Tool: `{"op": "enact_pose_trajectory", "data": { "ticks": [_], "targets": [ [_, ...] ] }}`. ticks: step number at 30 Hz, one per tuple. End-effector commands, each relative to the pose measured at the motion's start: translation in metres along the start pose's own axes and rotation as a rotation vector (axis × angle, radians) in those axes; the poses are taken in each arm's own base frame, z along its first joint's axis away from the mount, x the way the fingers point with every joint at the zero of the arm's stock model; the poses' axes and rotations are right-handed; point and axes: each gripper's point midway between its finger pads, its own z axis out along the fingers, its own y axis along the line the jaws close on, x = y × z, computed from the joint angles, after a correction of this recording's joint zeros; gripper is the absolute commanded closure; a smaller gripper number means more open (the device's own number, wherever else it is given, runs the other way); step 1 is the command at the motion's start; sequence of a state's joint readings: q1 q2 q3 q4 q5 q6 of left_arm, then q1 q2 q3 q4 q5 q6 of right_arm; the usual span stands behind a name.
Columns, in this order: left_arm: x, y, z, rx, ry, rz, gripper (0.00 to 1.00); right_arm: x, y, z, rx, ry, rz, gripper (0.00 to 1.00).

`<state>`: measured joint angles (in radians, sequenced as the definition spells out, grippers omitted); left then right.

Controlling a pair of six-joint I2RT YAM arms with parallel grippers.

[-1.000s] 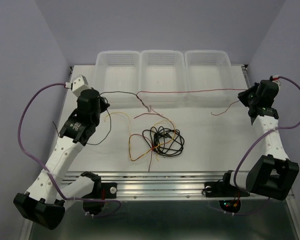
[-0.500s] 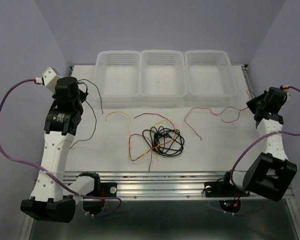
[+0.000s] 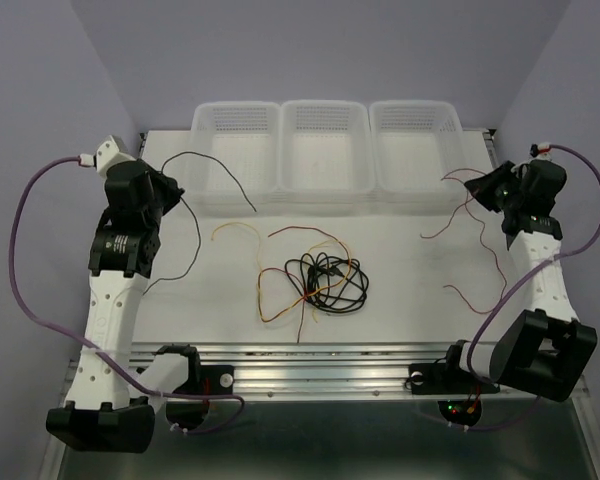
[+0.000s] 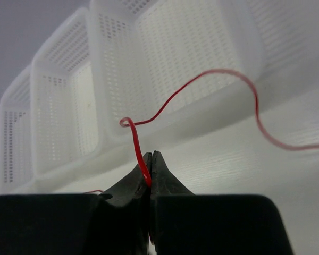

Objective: Untangle the cables

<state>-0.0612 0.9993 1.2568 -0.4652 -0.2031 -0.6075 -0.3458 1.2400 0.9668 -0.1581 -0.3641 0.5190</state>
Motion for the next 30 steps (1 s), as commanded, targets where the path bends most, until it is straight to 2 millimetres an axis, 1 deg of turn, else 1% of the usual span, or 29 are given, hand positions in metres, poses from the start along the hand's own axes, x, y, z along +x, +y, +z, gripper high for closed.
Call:
{"op": "enact_pose_trajectory", "data": {
  "ticks": [1, 2, 3, 4, 5, 6, 7, 8, 9, 10, 12, 13, 14, 15, 16, 17, 18, 19, 20, 21, 22, 23, 24, 25, 26, 27, 28, 29, 30],
  "targets": [
    [0.03, -0.014, -0.001, 0.148, 0.078, -0.007, 1.0, -0.069, 0.077, -0.034, -0.198, -0.162, -0.134, 0.99],
    [0.048, -0.007, 0.003, 0.145, 0.117, -0.001, 1.0, -0.093, 0.098, -0.046, -0.231, -0.211, -0.161, 0.99],
    [0.054, -0.005, 0.004, 0.151, 0.129, -0.003, 1.0, -0.103, 0.11, -0.053, -0.259, -0.23, -0.175, 0.99],
    [0.059, -0.003, 0.005, 0.153, 0.136, -0.008, 1.0, -0.112, 0.119, -0.055, -0.282, -0.24, -0.18, 0.99],
    [0.073, 0.0, 0.004, 0.167, 0.175, -0.012, 1.0, -0.133, 0.142, -0.063, -0.344, -0.273, -0.198, 0.99],
    [0.077, 0.002, 0.004, 0.166, 0.179, -0.016, 1.0, -0.143, 0.158, -0.076, -0.386, -0.298, -0.218, 0.99],
    [0.079, 0.004, 0.003, 0.165, 0.177, -0.021, 1.0, -0.15, 0.166, -0.071, -0.413, -0.288, -0.208, 0.99],
    [0.085, 0.008, 0.004, 0.16, 0.188, -0.021, 1.0, -0.159, 0.178, -0.075, -0.455, -0.294, -0.227, 0.99],
    [0.088, 0.009, 0.004, 0.161, 0.194, -0.021, 1.0, -0.181, 0.201, -0.092, -0.499, -0.349, -0.26, 0.99],
    [0.089, 0.009, 0.004, 0.163, 0.198, -0.022, 1.0, -0.19, 0.203, -0.082, -0.506, -0.349, -0.258, 0.99],
    [0.093, 0.012, 0.004, 0.157, 0.206, -0.02, 1.0, -0.212, 0.219, -0.086, -0.543, -0.392, -0.269, 0.99],
    [0.094, 0.014, 0.006, 0.147, 0.205, -0.024, 1.0, -0.227, 0.231, -0.086, -0.578, -0.419, -0.261, 0.99],
    [0.095, 0.016, 0.007, 0.142, 0.207, -0.026, 1.0, -0.24, 0.245, -0.093, -0.641, -0.472, -0.287, 0.99],
    [0.095, 0.016, 0.007, 0.141, 0.206, -0.026, 1.0, -0.247, 0.252, -0.093, -0.671, -0.49, -0.289, 0.99],
    [0.096, 0.016, 0.008, 0.137, 0.209, -0.025, 1.0, -0.262, 0.257, -0.084, -0.689, -0.512, -0.295, 0.99],
    [0.096, 0.017, 0.009, 0.136, 0.21, -0.025, 1.0, -0.268, 0.276, -0.106, -0.725, -0.549, -0.324, 0.99],
    [0.097, 0.016, 0.009, 0.136, 0.212, -0.022, 1.0, -0.277, 0.268, -0.078, -0.711, -0.536, -0.306, 0.99],
    [0.097, 0.016, 0.01, 0.134, 0.212, -0.024, 1.0, -0.278, 0.283, -0.074, -0.746, -0.542, -0.304, 0.99],
    [0.097, 0.017, 0.011, 0.132, 0.211, -0.025, 1.0, -0.288, 0.296, -0.07, -0.795, -0.577, -0.314, 0.99],
    [0.098, 0.017, 0.011, 0.13, 0.212, -0.025, 1.0, -0.292, 0.303, -0.068, -0.818, -0.601, -0.328, 0.99],
    [0.098, 0.017, 0.012, 0.13, 0.209, -0.024, 1.0, -0.291, 0.318, -0.067, -0.844, -0.631, -0.349, 0.99],
    [0.099, 0.018, 0.013, 0.128, 0.212, -0.023, 1.0, -0.308, 0.333, -0.089, -0.858, -0.75, -0.354, 0.99],
    [0.099, 0.017, 0.013, 0.129, 0.21, -0.021, 1.0, -0.315, 0.337, -0.088, -0.852, -0.802, -0.34, 0.99],
    [0.1, 0.018, 0.015, 0.125, 0.214, -0.017, 1.0, -0.317, 0.341, -0.084, -0.856, -0.846, -0.337, 0.99],
    [0.101, 0.019, 0.016, 0.12, 0.217, -0.009, 1.0, -0.33, 0.338, -0.088, -0.848, -0.933, -0.303, 0.99],
    [0.101, 0.02, 0.017, 0.115, 0.218, -0.006, 1.0, -0.33, 0.34, -0.088, -0.861, -0.957, -0.273, 0.99],
    [0.102, 0.021, 0.018, 0.109, 0.223, -0.004, 1.0, -0.334, 0.34, -0.095, -0.87, -0.996, -0.257, 0.99],
    [0.103, 0.022, 0.019, 0.106, 0.226, 0.001, 1.0, -0.333, 0.343, -0.097, -0.888, -1.037, -0.263, 0.99],
    [0.104, 0.023, 0.02, 0.103, 0.227, 0.002, 1.0, -0.331, 0.348, -0.094, -0.887, -1.045, -0.264, 0.99]
  ]
}}
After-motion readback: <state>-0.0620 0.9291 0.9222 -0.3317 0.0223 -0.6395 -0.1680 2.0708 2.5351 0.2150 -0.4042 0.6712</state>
